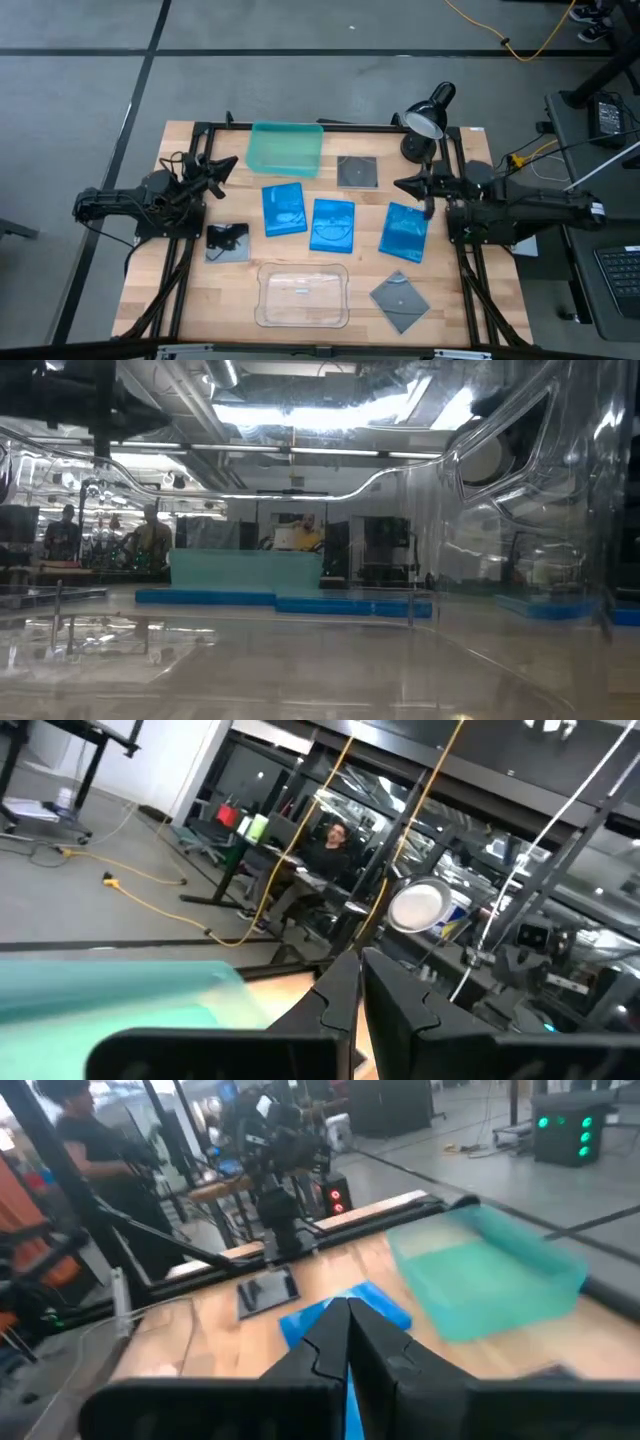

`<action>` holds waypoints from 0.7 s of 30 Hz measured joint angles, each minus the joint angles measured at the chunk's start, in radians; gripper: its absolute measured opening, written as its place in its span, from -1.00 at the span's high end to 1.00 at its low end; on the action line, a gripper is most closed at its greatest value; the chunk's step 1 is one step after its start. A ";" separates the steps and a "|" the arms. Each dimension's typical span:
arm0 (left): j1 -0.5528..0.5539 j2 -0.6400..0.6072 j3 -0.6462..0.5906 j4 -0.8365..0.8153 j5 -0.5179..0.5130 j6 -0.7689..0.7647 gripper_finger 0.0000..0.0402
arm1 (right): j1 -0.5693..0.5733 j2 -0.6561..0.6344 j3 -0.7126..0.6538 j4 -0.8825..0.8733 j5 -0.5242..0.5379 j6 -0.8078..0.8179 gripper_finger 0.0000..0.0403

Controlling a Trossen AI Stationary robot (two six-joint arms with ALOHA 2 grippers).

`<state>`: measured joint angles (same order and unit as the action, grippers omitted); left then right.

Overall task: Pick & place jewel cases by type
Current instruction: Put the left blue cd case into the green bin

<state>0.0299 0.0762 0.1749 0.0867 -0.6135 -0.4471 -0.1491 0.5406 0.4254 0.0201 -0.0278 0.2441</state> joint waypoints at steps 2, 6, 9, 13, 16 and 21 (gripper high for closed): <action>0.000 0.044 0.036 0.002 0.024 0.002 0.95 | -0.014 0.116 0.089 -0.002 -0.009 -0.049 0.94; 0.000 0.156 0.103 -0.009 0.091 -0.051 0.95 | -0.046 0.354 0.268 -0.046 -0.063 -0.143 0.94; 0.000 0.245 0.146 -0.015 0.145 -0.097 0.95 | -0.070 0.533 0.390 -0.083 -0.125 -0.207 0.94; 0.000 0.343 0.187 -0.040 0.172 -0.142 0.97 | -0.105 0.749 0.521 -0.114 -0.219 -0.310 0.96; 0.000 0.394 0.201 -0.085 0.186 -0.201 0.99 | -0.135 0.901 0.609 -0.119 -0.304 -0.373 0.98; 0.000 0.447 0.201 -0.187 0.248 -0.302 0.98 | -0.166 1.123 0.757 -0.164 -0.375 -0.433 0.96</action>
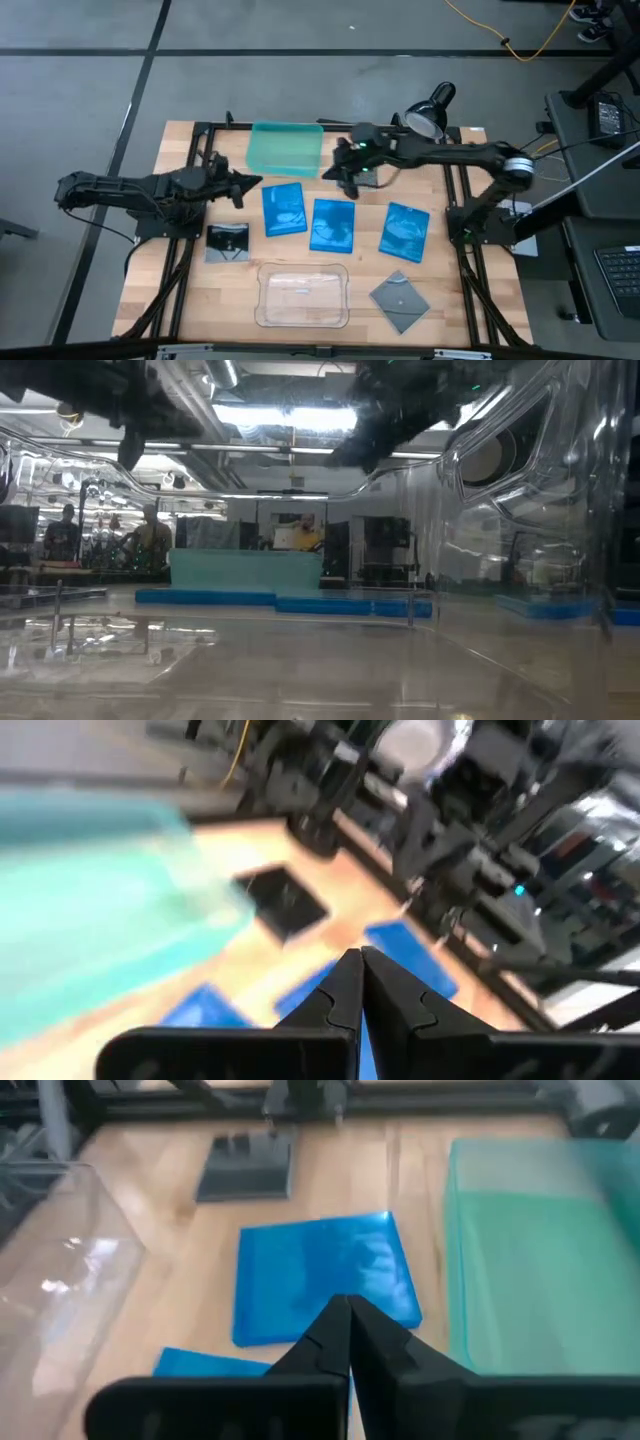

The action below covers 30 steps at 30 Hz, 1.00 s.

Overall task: Pick & place jewel cases by type
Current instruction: Put the left blue cd case into the green bin

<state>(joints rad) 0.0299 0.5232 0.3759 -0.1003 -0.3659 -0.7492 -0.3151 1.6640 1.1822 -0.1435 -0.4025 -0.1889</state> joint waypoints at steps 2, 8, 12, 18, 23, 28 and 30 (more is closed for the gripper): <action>0.000 0.017 0.000 -0.048 0.010 -0.043 0.99 | -0.003 0.077 0.053 -0.041 -0.002 -0.031 0.96; 0.000 0.058 0.000 -0.191 0.028 -0.126 0.99 | 0.002 0.262 0.169 -0.133 -0.041 -0.070 0.96; 0.000 0.072 0.000 -0.270 0.029 -0.189 0.99 | 0.014 0.337 0.205 -0.158 -0.038 -0.081 0.96; 0.000 0.077 0.000 -0.304 0.046 -0.225 0.98 | 0.033 0.409 0.239 -0.166 -0.006 -0.083 0.95; 0.000 0.094 0.000 -0.301 0.056 -0.245 0.98 | 0.041 0.473 0.295 -0.178 0.005 -0.083 0.95; 0.000 0.129 0.000 -0.306 0.081 -0.286 0.98 | 0.042 0.513 0.354 -0.224 0.031 -0.085 0.95; 0.000 0.147 0.000 -0.307 0.086 -0.302 0.98 | 0.043 0.517 0.367 -0.236 0.049 -0.087 0.95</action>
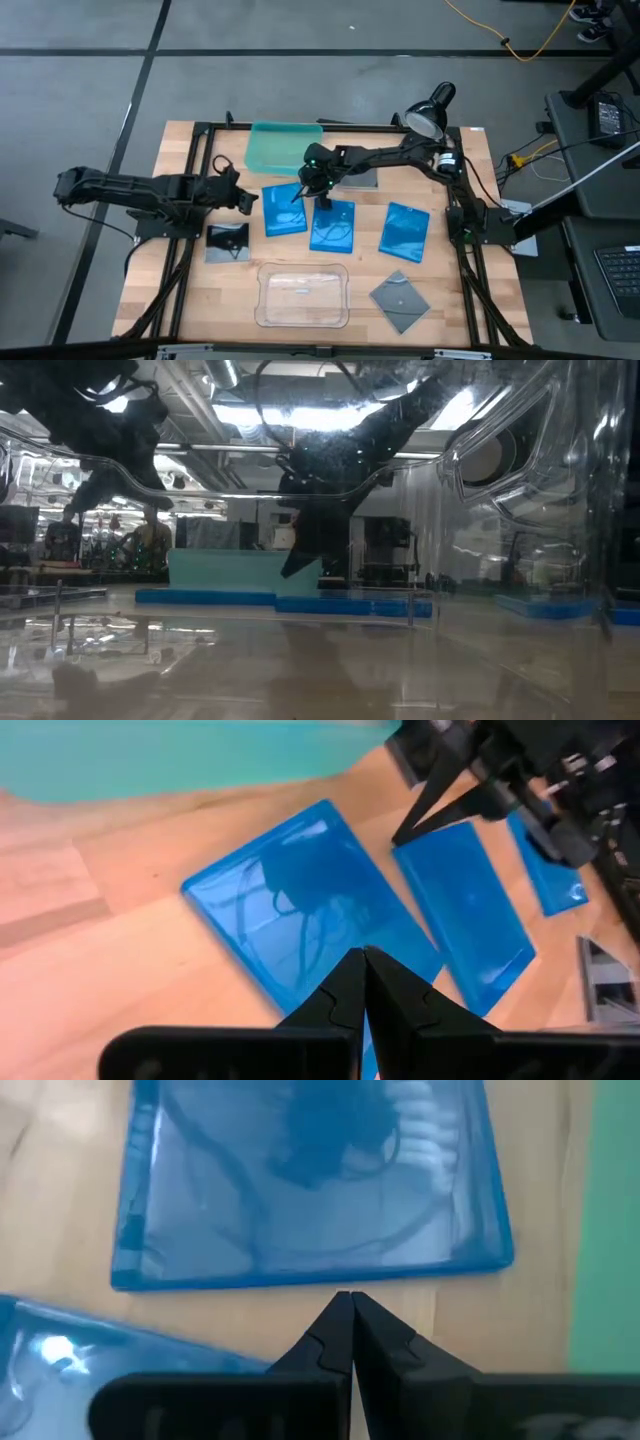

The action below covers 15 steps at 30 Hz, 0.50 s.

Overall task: Pick & place jewel cases by type
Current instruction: Put the left blue cd case into the green bin

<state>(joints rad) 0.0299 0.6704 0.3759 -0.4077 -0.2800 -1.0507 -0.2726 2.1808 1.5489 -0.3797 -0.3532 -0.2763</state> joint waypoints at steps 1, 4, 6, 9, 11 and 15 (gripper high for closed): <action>0.000 0.011 0.000 -0.001 0.003 -0.010 0.98 | 0.000 0.001 0.001 -0.009 0.004 -0.004 0.95; 0.000 0.043 0.000 -0.010 0.017 -0.038 0.98 | 0.001 0.003 0.002 -0.011 0.041 -0.014 0.95; 0.000 0.065 0.000 -0.014 0.027 -0.057 0.98 | 0.002 0.003 0.003 -0.025 0.069 -0.020 0.95; 0.000 0.093 0.000 -0.015 0.053 -0.066 0.98 | 0.002 0.006 0.002 -0.035 0.071 -0.021 0.95; 0.000 0.108 0.000 -0.016 0.069 -0.073 0.98 | 0.007 0.006 0.002 -0.041 0.071 -0.021 0.95; 0.000 0.129 0.000 -0.015 0.092 -0.074 0.98 | 0.028 0.007 0.002 -0.039 0.072 -0.020 0.95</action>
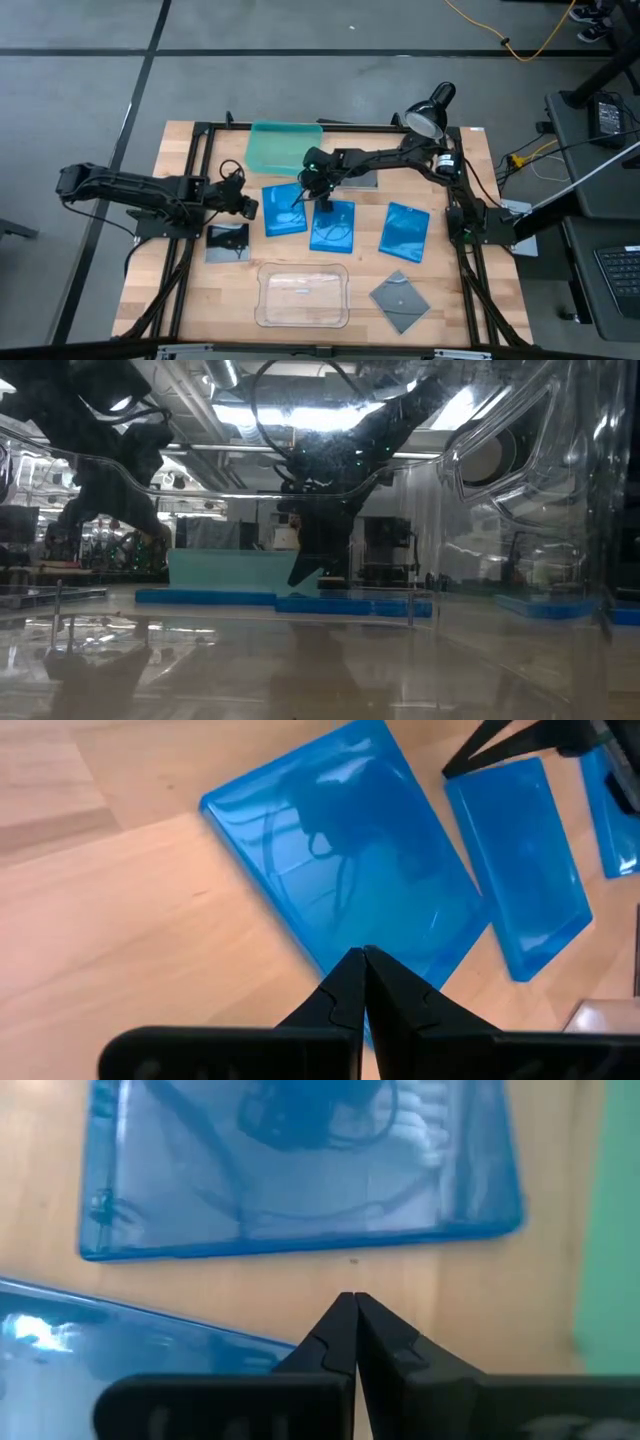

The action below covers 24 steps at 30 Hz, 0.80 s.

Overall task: Pick & place jewel cases by type
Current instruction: Put the left blue cd case into the green bin

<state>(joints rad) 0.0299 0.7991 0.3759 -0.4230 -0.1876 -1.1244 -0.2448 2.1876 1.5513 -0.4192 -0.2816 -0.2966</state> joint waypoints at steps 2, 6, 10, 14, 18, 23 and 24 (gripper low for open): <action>0.000 0.009 0.000 0.000 0.007 -0.006 0.98 | 0.013 0.000 0.000 0.001 0.000 0.001 0.95; 0.000 0.023 0.000 0.000 0.008 -0.018 0.98 | 0.032 0.007 0.000 0.010 0.001 0.003 0.95; 0.000 0.033 0.000 0.001 0.022 -0.029 0.98 | 0.035 0.034 0.000 0.022 0.008 0.026 0.95; 0.000 0.055 -0.001 0.000 0.037 -0.041 0.98 | 0.033 0.046 0.003 0.014 -0.007 0.033 0.95; 0.000 0.082 -0.001 -0.002 0.036 -0.042 0.98 | 0.035 0.047 0.004 0.019 -0.004 0.031 0.95; 0.000 0.126 -0.001 -0.001 0.034 -0.042 0.90 | 0.037 0.052 0.024 0.006 -0.010 0.033 0.95; 0.000 0.136 -0.001 0.004 0.034 -0.042 0.86 | 0.038 0.052 0.024 0.011 -0.012 0.033 0.95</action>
<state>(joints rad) 0.0300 0.9353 0.3748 -0.4190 -0.1535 -1.1664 -0.2067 2.2397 1.5749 -0.4083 -0.2934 -0.2635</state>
